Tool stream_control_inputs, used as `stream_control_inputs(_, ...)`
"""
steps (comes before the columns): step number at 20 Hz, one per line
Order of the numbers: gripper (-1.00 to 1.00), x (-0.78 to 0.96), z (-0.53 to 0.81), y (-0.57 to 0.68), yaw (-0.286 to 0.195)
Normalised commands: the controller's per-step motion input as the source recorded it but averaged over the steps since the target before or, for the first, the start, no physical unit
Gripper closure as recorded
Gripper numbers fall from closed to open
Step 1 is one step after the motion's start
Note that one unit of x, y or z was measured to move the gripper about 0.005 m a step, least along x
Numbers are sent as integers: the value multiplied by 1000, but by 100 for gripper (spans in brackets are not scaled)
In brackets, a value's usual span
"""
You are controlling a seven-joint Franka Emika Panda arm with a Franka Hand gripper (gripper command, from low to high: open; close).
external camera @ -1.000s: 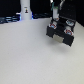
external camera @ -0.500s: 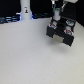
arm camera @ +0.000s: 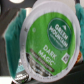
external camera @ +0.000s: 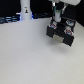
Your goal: Open the kcup holder, insert the kcup into the holder, and close the kcup holder
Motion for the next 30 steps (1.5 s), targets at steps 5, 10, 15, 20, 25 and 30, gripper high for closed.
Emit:
stream_control_inputs(5,100,464,174,232,-21)
stream_control_inputs(10,100,236,83,169,-6)
stream_control_inputs(15,100,311,71,261,-7)
stream_control_inputs(20,100,92,-2,115,0)
stream_control_inputs(25,100,28,-35,75,12)
stream_control_inputs(30,100,81,-7,99,5)
